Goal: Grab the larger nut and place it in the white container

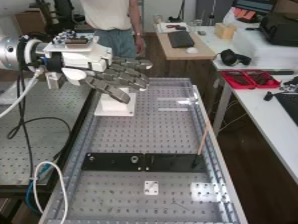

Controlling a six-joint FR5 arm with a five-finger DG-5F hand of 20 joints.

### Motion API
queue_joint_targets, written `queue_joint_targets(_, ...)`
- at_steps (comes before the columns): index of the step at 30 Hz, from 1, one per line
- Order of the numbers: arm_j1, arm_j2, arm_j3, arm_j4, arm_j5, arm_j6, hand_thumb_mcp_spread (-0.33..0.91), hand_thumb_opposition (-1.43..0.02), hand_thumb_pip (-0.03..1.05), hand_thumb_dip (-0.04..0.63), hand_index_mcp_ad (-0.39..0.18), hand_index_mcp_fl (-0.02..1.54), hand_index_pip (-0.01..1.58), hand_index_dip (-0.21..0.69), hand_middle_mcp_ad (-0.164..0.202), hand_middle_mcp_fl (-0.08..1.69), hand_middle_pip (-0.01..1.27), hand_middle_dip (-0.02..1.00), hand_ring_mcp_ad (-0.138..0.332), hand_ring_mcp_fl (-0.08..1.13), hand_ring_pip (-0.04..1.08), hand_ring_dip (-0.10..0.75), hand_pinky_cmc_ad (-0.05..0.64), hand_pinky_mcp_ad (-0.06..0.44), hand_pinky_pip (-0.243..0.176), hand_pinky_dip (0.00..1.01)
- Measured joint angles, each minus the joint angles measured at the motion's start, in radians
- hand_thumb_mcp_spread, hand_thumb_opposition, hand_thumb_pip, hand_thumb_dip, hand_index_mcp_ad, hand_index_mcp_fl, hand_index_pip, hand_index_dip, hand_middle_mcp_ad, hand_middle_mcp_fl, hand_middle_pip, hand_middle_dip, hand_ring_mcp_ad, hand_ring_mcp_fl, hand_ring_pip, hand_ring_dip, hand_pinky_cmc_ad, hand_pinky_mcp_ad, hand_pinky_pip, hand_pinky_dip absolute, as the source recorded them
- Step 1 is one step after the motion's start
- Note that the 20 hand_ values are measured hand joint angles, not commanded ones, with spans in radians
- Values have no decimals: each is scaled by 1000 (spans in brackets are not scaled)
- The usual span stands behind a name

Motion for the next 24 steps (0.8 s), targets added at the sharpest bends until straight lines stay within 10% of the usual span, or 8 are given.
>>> queue_joint_targets(24, -15, -1, 17, -22, -36, -10, 127, -778, 730, 176, -103, 40, 154, -188, 72, 120, 119, 239, 157, 5, 105, 108, 353, 311, -75, 405)
